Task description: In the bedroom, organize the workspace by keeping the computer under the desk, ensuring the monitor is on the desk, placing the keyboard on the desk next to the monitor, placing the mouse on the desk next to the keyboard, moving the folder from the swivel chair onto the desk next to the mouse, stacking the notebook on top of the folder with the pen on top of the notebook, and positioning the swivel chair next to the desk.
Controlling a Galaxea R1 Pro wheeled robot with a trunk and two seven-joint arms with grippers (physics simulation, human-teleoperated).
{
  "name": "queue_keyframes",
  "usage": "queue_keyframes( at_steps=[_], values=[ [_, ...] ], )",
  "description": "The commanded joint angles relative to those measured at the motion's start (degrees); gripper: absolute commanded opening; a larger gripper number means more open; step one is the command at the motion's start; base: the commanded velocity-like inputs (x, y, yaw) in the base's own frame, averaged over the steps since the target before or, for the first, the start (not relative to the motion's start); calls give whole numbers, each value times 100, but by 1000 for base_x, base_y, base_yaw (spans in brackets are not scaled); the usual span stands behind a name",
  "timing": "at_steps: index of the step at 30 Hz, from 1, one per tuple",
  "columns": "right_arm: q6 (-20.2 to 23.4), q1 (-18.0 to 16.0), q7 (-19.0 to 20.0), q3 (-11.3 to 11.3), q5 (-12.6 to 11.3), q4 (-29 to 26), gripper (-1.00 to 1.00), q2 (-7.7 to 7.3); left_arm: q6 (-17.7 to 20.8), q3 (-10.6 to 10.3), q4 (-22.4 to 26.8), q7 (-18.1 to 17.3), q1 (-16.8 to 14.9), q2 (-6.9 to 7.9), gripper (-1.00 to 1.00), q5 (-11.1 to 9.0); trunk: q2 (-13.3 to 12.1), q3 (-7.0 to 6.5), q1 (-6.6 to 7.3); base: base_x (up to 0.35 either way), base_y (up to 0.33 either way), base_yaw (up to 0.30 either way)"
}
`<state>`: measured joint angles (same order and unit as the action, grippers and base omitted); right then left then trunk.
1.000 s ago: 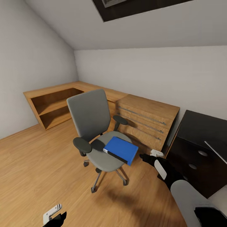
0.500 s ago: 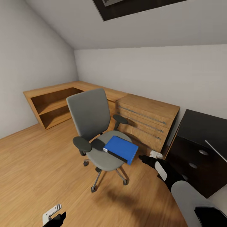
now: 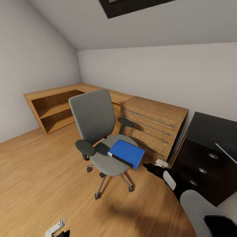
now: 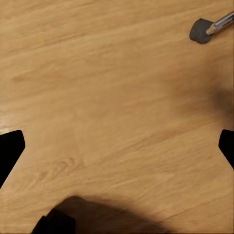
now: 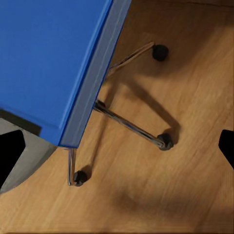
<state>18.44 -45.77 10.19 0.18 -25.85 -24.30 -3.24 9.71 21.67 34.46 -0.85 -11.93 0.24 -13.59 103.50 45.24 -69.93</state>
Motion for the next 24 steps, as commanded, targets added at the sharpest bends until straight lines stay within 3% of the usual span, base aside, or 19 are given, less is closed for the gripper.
queue_keyframes(
  at_steps=[1,11,18,24],
  values=[
    [29,-2,68,3,-82,28,100,-25,-2,12,-20,-11,-2,-1,100,-53,44,23,-22,0,0,0],
    [20,-2,619,6,-602,307,100,-294,-732,-3,-167,-16,-2,-1,100,-38,445,203,-242,0,0,0],
    [13,-2,915,8,-743,364,100,-366,-865,-13,-203,-32,-2,-9,100,-31,726,329,-395,0,0,0],
    [14,-2,1806,9,-762,487,100,-483,-903,-15,-209,-37,-2,-10,100,-26,966,436,-527,0,0,0]
  ],
)
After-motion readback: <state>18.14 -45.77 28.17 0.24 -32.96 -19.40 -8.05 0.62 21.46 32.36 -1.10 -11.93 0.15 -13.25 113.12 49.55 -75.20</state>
